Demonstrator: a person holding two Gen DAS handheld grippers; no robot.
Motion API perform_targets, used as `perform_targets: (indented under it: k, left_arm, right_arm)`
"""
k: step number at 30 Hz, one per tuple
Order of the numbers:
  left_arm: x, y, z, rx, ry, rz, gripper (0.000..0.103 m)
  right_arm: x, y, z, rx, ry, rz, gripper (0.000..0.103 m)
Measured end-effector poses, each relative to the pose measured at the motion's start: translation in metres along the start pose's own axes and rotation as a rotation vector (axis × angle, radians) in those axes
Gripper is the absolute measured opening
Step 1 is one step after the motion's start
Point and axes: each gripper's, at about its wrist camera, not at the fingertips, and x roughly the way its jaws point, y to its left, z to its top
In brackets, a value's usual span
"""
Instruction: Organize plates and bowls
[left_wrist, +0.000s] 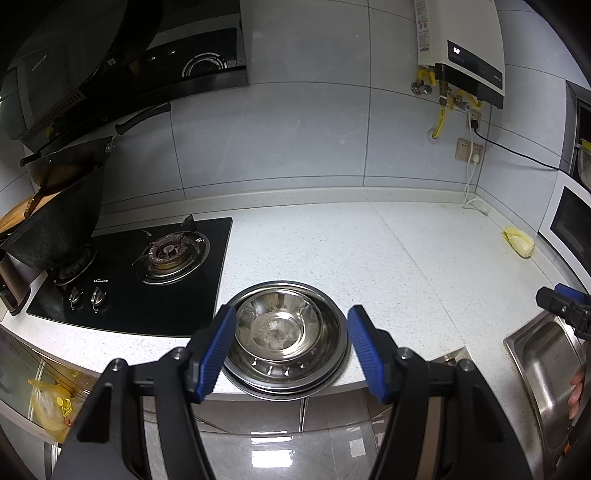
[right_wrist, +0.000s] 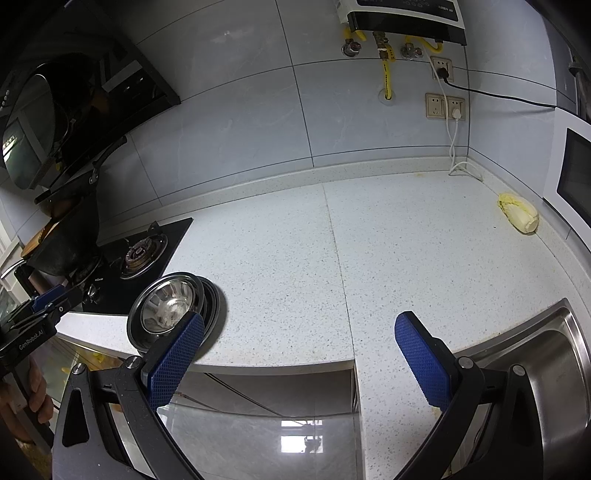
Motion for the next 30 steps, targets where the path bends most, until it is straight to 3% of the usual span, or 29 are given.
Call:
perform_targets:
  k: [30]
  left_arm:
    - [-0.0019, 0.0054, 0.0001, -0.008, 0.006, -0.011, 0.061]
  right_arm:
    - [0.0025, 0.0055, -0.002, -0.024, 0.007, 0.01, 0.102]
